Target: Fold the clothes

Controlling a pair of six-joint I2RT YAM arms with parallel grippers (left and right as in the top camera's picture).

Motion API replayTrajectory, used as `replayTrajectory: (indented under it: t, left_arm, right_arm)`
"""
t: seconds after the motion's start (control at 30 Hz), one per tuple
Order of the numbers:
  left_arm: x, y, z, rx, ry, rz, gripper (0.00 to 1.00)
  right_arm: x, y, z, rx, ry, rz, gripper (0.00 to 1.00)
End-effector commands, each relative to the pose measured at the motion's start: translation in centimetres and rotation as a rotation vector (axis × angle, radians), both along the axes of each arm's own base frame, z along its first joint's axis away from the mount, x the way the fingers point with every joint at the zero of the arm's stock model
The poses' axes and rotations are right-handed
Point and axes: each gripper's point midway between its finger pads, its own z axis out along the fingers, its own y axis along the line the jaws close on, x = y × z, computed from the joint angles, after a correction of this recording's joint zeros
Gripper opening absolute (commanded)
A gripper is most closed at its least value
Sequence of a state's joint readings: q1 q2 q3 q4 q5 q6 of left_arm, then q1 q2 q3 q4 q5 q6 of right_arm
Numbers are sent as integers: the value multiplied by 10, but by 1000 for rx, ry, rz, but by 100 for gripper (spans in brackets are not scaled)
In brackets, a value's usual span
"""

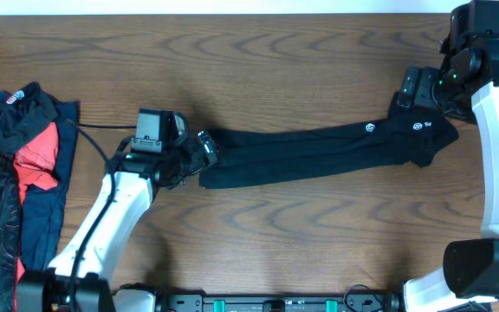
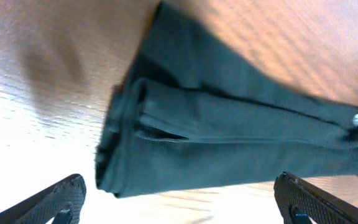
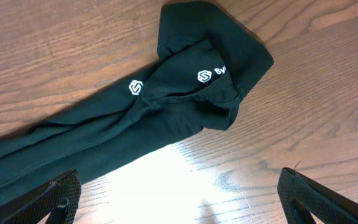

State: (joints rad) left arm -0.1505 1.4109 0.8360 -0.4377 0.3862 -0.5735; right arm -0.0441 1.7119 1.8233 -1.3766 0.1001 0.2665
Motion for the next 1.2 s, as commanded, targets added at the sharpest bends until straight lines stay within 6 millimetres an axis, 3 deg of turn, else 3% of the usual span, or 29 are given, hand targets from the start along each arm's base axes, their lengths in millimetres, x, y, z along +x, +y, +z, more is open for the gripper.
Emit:
replayTrajectory:
  t: [0.0,0.23,0.43,0.7,1.0,1.1,1.17]
  left_arm:
    - [-3,14,-27,73,60,0,98]
    - [-7,36,-73,75,211,77,98]
    - [-1,18,-79,-64,207,15,98]
    - [-10,-14,-80,-262,246,-92,98]
    - [-5,-44,-52,-485,182,-193,99]
    - [-1,-47,-47,-516,172,-190,79]
    - [0,-47,-46,-517,165,-192,76]
  right_arm:
    - [-2,8,-1,1,12,34,99]
    - [-4,10,-2,0,24,39,99]
    - [-4,10,-1,0,23,39,99]
    - [-3,10,-1,1,19,39,99]
    - [-3,10,-1,1,19,38,99]
    - [-3,10,-1,1,19,38,99]
    - [-3,10,-1,1,19,38,99]
